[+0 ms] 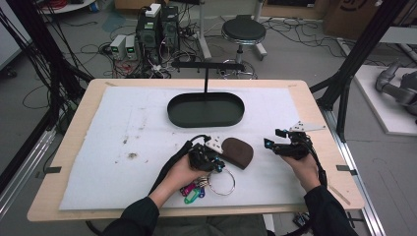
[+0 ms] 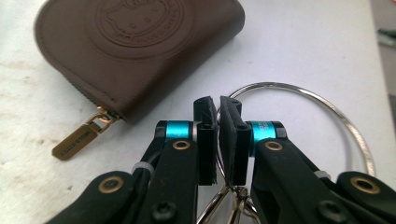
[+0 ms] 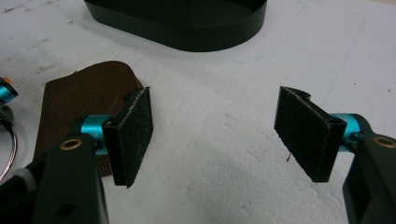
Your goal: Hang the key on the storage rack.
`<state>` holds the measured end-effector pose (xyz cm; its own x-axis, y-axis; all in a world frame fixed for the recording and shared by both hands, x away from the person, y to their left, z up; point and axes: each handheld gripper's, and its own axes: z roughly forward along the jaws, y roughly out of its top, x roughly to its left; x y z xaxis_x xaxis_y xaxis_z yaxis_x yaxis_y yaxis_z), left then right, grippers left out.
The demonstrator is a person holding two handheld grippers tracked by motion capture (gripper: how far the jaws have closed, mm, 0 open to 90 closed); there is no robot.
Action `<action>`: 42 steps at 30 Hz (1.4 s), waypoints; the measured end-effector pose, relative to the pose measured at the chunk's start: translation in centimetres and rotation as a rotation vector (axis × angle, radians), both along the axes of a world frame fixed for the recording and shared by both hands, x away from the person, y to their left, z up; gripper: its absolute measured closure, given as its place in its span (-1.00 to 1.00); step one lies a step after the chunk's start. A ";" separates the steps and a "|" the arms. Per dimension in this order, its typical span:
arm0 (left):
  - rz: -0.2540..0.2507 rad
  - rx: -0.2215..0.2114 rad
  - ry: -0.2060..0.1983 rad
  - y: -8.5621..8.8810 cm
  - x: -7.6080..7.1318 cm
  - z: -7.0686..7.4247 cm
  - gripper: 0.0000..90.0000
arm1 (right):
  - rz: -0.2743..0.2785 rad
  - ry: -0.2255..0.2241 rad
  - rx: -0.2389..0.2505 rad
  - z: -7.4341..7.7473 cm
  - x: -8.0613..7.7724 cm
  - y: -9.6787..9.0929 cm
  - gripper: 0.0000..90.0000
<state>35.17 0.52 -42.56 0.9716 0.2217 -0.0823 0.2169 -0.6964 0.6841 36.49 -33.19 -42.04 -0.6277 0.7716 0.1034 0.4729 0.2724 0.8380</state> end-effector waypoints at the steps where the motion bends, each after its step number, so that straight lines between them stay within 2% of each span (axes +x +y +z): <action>1: 0.001 -0.007 0.001 0.2 0.0 0.1 0.90 | 0.001 -0.001 0.000 0.0 0.0 0.0 -0.36; 2: 0.008 -0.036 0.001 0.6 0.1 0.2 0.90 | 0.001 -0.002 -0.001 0.0 0.0 0.0 -0.36; 6: 0.020 -0.086 0.003 1.6 0.1 0.9 0.91 | 0.000 0.000 -0.001 0.0 0.0 0.0 -0.36; 12: 0.032 -0.180 -0.017 3.3 -0.4 2.4 0.91 | 0.001 -0.001 -0.001 0.0 0.0 0.1 -0.36; 17: 0.030 -0.231 -0.045 4.4 -0.9 3.3 0.91 | 0.000 -0.003 -0.003 0.0 0.0 0.1 -0.36; 19: 0.022 -0.235 -0.058 4.7 -1.1 3.5 0.91 | 0.000 -0.003 -0.003 0.0 0.0 0.1 -0.36; 20: 0.018 -0.256 -0.061 4.9 -1.3 3.7 0.99 | 0.000 0.000 -0.002 0.0 0.0 0.1 -0.36; 22: 0.010 -0.266 -0.067 5.1 -1.5 3.9 0.99 | 0.000 0.000 -0.005 0.0 0.0 0.1 -0.36; 24: -0.005 -0.240 -0.070 5.0 -1.7 3.8 0.99 | -0.001 0.001 -0.005 0.0 0.0 0.1 -0.36; 26: 0.013 -0.198 -0.065 4.9 -1.6 3.3 0.99 | 0.000 0.002 -0.007 0.0 0.0 0.2 -0.36; 27: 0.021 -0.196 -0.059 5.0 -1.4 3.1 0.99 | 0.000 0.000 -0.007 0.0 0.0 0.2 -0.36; 30: 0.087 -0.176 -0.032 5.1 -0.6 2.3 0.98 | -0.001 -0.001 -0.006 0.0 0.0 0.2 -0.36; 33: 0.129 -0.139 0.003 4.7 0.5 1.6 0.80 | 0.001 0.001 -0.009 -0.1 0.1 0.1 -0.36; 34: 0.142 -0.120 0.014 4.4 0.8 1.3 0.80 | 0.001 0.001 -0.009 -0.1 0.1 0.1 -0.36; 35: 0.146 -0.090 0.027 4.1 1.1 1.0 0.66 | 0.002 0.005 -0.005 -0.1 0.0 0.2 -0.36; 38: 0.159 0.010 0.024 3.1 1.6 0.3 0.63 | 0.002 0.003 -0.004 -0.1 0.1 0.1 -0.36; 42: 0.174 0.084 0.032 2.3 2.0 -0.4 0.61 | 0.002 0.002 -0.003 -0.1 0.1 0.1 -0.36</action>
<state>37.17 2.80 -42.91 0.9153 0.3933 -0.0865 0.3595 -0.7010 0.6159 36.61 -33.10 -42.15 -0.6287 0.7708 0.1027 0.4745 0.2756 0.8360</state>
